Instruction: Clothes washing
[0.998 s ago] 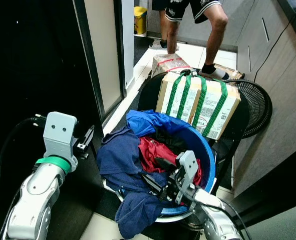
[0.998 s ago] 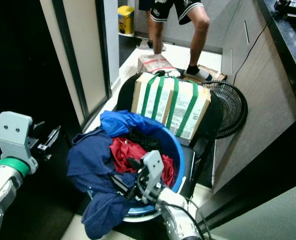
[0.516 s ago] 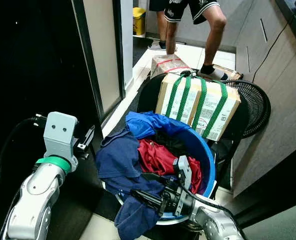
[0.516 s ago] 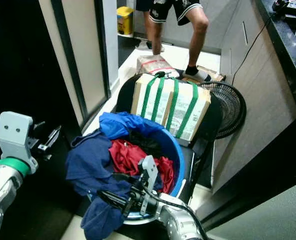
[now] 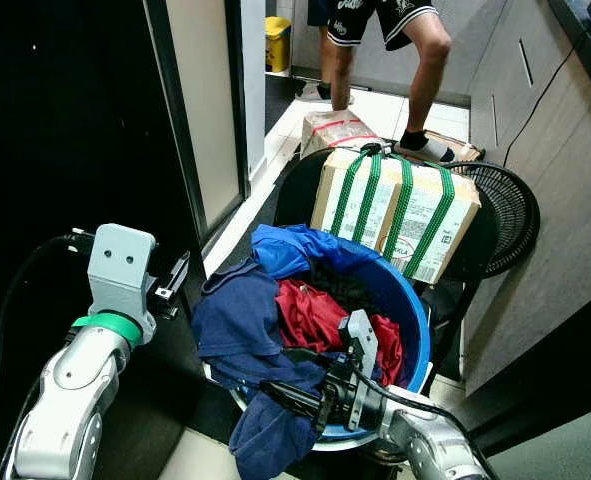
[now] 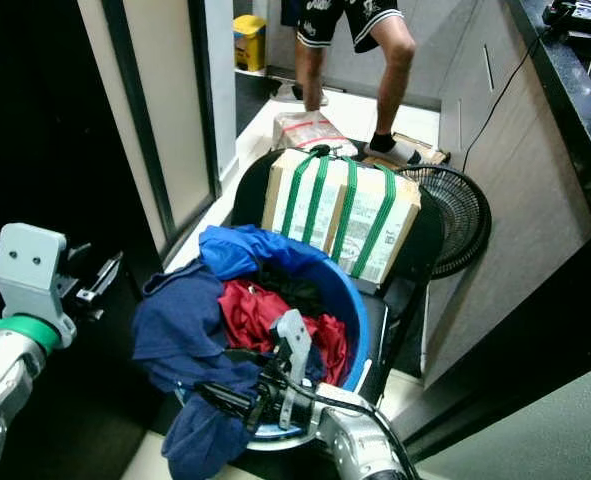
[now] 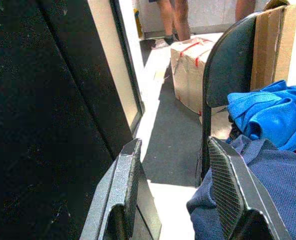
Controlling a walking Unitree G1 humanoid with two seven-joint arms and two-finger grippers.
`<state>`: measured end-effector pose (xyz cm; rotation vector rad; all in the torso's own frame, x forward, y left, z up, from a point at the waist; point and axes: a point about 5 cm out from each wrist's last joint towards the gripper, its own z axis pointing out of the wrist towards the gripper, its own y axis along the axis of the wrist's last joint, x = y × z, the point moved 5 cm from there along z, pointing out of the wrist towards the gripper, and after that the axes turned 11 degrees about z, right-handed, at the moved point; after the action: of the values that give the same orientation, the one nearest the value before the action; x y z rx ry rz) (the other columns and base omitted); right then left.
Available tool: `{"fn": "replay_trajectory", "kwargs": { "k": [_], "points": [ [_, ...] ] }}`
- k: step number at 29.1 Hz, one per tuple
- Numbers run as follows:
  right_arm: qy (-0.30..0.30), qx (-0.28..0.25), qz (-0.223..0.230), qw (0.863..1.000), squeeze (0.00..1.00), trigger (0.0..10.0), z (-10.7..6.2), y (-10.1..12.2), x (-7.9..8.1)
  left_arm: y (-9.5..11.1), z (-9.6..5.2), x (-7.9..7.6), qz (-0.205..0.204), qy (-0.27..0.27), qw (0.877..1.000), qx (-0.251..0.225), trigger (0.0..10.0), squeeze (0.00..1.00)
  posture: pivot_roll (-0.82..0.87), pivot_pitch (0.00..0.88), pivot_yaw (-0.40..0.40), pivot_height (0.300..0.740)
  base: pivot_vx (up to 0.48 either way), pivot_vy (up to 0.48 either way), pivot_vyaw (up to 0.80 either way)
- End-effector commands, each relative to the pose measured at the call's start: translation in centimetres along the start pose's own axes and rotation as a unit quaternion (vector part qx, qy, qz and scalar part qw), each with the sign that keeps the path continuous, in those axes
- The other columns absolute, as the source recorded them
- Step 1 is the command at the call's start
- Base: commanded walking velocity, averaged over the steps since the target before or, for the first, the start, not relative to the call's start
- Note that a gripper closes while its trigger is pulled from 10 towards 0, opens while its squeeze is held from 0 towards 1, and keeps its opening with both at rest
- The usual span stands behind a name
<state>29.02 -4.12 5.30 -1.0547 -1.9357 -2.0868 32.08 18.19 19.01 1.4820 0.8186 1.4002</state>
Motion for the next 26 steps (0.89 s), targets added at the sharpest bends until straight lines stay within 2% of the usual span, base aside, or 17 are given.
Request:
{"fn": "replay_trajectory", "kwargs": {
  "k": [1,26],
  "points": [
    [-0.032,0.045,0.042,0.998,0.00,0.0,-1.07,-3.40,-0.88,-0.09,-0.11,-0.28,0.008,-0.008,1.000,0.001,10.0,0.00,0.17,0.079,0.064,0.740,0.000,0.000,0.00],
    [-0.043,0.046,0.035,0.997,0.00,0.0,-1.14,-3.37,-1.27,0.02,0.07,-0.46,0.014,-0.014,1.000,-0.001,10.0,0.00,0.17,0.068,0.069,0.740,0.000,0.000,0.00]
  ]
}}
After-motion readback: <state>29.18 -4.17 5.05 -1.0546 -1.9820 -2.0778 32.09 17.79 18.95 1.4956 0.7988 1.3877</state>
